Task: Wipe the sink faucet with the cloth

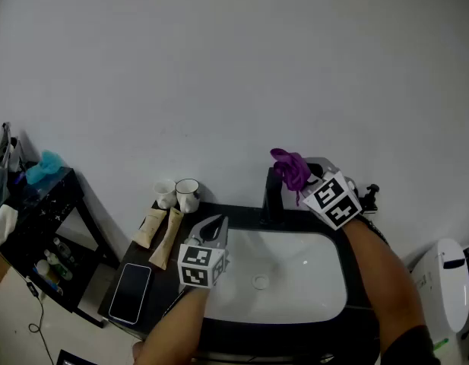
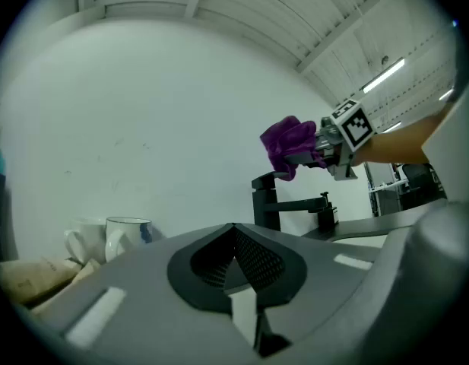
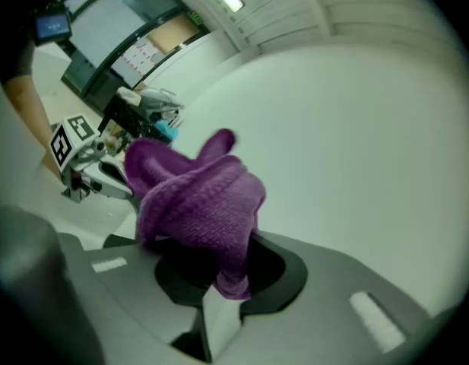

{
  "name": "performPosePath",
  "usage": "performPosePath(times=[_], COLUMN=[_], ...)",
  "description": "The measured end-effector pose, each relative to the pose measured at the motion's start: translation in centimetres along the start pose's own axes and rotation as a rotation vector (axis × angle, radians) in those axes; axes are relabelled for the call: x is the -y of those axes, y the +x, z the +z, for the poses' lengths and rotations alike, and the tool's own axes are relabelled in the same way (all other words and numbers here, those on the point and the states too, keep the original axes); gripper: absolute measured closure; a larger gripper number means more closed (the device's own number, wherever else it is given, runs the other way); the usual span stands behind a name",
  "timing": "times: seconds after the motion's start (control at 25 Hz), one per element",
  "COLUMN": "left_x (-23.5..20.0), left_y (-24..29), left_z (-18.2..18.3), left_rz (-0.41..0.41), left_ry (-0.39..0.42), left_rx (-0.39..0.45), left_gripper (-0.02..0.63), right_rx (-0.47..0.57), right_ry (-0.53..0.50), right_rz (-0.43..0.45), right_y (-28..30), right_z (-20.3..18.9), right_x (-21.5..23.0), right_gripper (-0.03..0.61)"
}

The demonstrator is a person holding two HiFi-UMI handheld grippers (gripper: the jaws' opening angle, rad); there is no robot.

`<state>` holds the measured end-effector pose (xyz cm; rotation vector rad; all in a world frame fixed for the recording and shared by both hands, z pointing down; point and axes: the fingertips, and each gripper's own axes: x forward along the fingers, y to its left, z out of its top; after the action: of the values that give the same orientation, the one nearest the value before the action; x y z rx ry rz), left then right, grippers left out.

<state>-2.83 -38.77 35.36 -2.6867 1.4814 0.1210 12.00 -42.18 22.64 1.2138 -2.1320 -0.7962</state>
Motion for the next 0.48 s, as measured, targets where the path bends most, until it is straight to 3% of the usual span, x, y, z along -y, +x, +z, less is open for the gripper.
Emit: performPosePath(times=[0.28,0.48], left_x=[0.2,0.3], left_y=[0.0,0.2], left_z=[-0.2,-0.4], left_rz=[-0.015,-0.022], left_ry=[0.013,0.026], left_rx=[-0.01,-0.024], left_gripper=[0.597,0.597], right_rx=[-0.164,-0.144], right_ry=[-0.294,-0.384], right_rz=[0.072,0.103], right_y=[4.2,3.6], right_z=[-0.8,-0.2], right_x=[-0.5,-3.1], right_gripper=[0.515,0.517])
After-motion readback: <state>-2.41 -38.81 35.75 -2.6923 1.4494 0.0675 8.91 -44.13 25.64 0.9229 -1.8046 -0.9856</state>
